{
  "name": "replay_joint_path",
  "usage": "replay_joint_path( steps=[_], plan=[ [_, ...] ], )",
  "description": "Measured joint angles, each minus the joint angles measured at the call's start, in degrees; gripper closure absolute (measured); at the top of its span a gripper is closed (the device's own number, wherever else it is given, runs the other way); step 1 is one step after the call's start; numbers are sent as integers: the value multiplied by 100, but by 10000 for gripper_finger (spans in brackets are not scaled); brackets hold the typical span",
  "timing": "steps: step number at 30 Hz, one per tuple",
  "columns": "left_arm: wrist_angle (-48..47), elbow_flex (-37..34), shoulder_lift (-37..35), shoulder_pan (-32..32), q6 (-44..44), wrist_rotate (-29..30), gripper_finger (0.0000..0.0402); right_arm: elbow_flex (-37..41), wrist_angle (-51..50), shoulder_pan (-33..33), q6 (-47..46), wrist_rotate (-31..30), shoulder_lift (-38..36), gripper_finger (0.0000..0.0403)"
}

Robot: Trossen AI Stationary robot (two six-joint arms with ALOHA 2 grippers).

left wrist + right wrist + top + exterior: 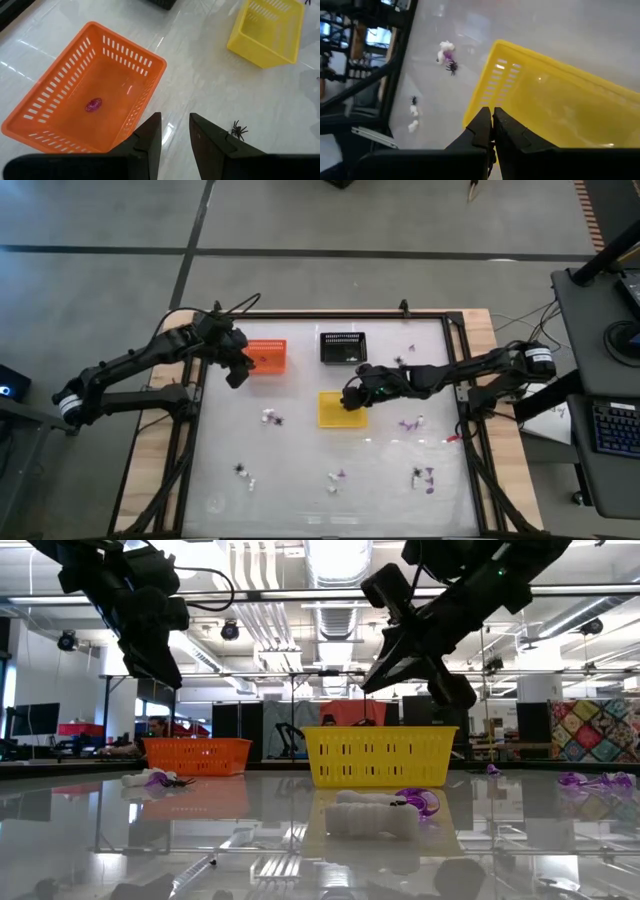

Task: Sort Halloween decoration
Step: Put the black spider toy into the yellow bin, then put the white skeleton toy into the black bin

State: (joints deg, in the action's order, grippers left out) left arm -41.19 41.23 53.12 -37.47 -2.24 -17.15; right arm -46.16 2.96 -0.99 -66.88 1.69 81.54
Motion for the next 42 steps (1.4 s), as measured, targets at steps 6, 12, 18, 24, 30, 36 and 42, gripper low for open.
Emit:
replay_joint_path(
  steps=[6, 12, 18, 24, 30, 36, 42],
  plan=[
    [0, 0, 2, 0, 0, 2, 319, -169, -386, 0, 218, -17, 0, 360],
    [15, 0, 2, 0, 97, 2, 319, -316, -922, -2, 300, -22, 0, 324],
    [67, 0, 10, -2, 275, 2, 319, -508, -950, -62, 651, -37, 0, 305],
    [155, 0, 131, -2, 408, 143, 319, -912, -1249, -210, 1179, -232, 0, 303],
    [-44, 84, 316, 91, 468, -1087, 319, -1526, -2425, -280, 1637, -703, 0, 303],
    [-470, 227, 406, 549, 460, -997, 304, -2163, -4001, -280, 1651, -1449, 0, 305],
    [-752, 199, 404, 1341, 472, -353, 299, -2485, -4486, -280, 1659, -1679, -4, 305]
  ],
)
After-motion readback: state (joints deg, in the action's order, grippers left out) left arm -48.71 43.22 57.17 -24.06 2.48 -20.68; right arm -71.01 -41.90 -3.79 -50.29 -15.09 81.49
